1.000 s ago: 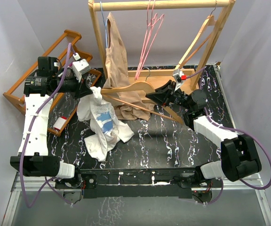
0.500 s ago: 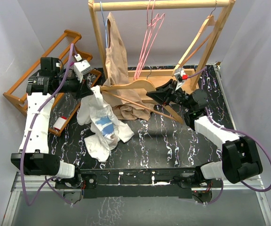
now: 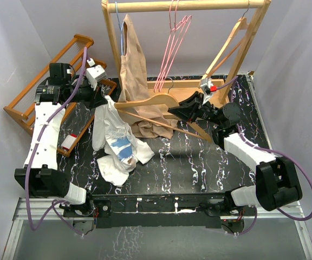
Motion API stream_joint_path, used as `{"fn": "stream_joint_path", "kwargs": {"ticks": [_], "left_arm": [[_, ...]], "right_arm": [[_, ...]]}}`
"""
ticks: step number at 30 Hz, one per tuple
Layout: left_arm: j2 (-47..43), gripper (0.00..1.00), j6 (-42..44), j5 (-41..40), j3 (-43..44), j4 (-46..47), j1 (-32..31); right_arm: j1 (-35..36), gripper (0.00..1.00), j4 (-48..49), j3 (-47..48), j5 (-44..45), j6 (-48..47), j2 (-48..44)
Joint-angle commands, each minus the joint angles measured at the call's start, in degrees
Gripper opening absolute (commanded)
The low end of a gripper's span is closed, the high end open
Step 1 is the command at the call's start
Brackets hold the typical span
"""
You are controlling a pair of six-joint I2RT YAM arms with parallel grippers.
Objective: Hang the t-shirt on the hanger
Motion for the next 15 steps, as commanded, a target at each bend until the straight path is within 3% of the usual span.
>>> {"fn": "stream_joint_path", "kwargs": {"ticks": [1,9,15], "left_arm": [[0.3,0.0,0.3,-0.4,1.0,2.3,-0.2],[0.2,0.0,1.5,2.7,2.6,-1.3,-0.7],[-1.5,0.0,0.6,1.9,3.8,-3.7,-5.8]], "right_arm": [[-0.2,0.08,4.9,0.7,-1.9,1.3,-1.9],[-0.2,0.08,5.3,0.4,-2.5,1.4,-1.5],[0.5,0.08,7.0,1.1,-1.5,2.1,0.1]]}}
